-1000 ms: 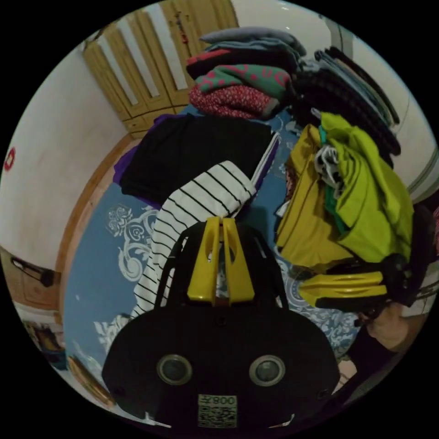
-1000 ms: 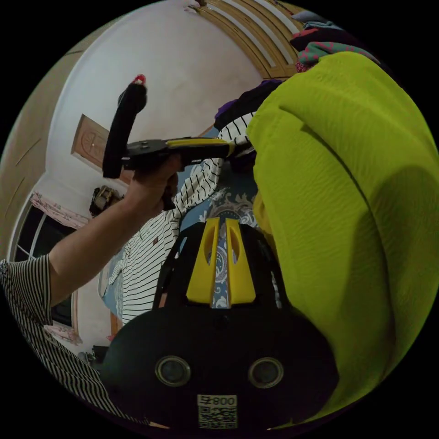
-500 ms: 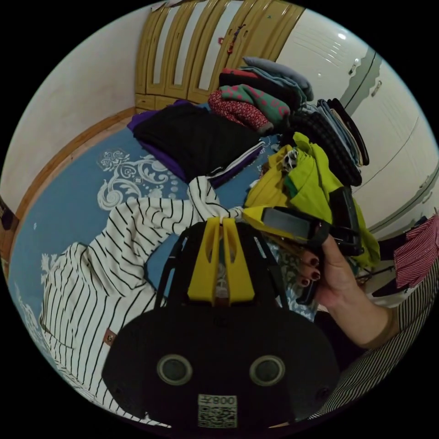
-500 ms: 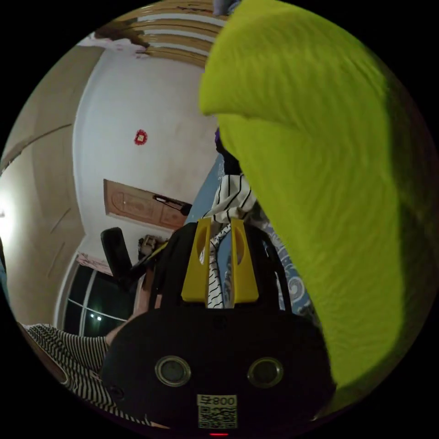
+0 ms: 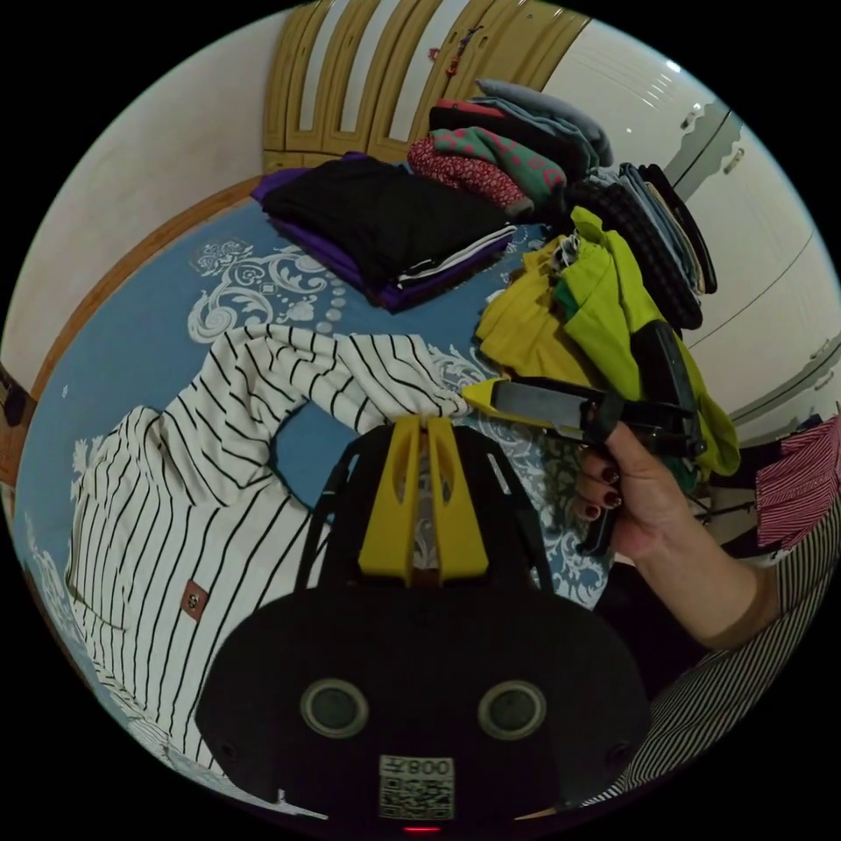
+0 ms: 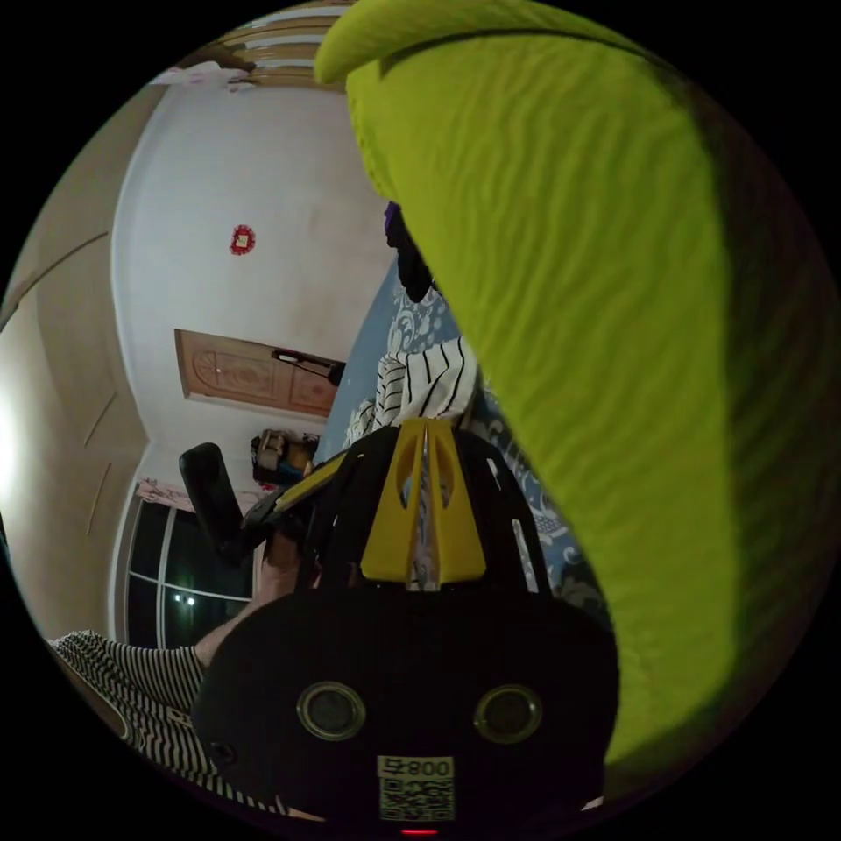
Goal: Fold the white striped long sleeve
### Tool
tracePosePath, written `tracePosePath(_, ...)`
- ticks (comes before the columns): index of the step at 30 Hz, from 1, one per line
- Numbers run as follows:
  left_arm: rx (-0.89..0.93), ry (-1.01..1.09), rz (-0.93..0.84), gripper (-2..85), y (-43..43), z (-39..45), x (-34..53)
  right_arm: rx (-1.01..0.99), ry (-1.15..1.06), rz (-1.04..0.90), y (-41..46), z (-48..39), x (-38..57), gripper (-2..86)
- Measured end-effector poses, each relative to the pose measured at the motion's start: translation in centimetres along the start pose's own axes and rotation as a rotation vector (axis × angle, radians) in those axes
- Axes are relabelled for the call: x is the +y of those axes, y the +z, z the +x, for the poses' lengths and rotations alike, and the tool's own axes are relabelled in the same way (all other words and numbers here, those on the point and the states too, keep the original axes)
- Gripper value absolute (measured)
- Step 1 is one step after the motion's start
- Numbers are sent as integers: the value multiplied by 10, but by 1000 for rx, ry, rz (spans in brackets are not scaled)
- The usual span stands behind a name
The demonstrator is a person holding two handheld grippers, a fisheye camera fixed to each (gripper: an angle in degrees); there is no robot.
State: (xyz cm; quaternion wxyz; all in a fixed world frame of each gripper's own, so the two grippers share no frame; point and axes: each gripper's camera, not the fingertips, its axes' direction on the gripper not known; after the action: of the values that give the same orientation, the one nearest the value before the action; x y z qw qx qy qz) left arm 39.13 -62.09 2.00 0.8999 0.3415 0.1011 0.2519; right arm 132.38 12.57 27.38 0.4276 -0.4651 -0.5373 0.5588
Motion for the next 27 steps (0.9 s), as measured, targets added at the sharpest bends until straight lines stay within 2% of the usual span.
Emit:
tracePosePath(3, -31, 38, -10, 45, 7, 15, 5, 30, -22, -32, 14, -8, 2, 1)
tracePosePath(7, -128, 195, -23, 75, 16, 56, 11, 60, -42, -53, 36, -20, 5, 2)
tracePosePath(13, -303, 409, -123, 72, 55, 108, 15, 164, -134, -89, 73, -51, 10, 13)
tracePosePath(17, -312, 383, -178, 44, 74, 115, 18, 314, -270, -96, 101, -89, 3, 44)
tracePosePath(19, -291, 348, -167, 34, 71, 116, 22, 454, -359, -85, 124, -112, -7, 53)
tracePosePath(25, -301, 324, -143, 20, 56, 125, 40, 666, -420, -204, 206, -145, -30, 51)
tracePosePath(27, -300, 318, -135, 18, 49, 127, 46, 682, -444, -194, 223, -157, -27, 48)
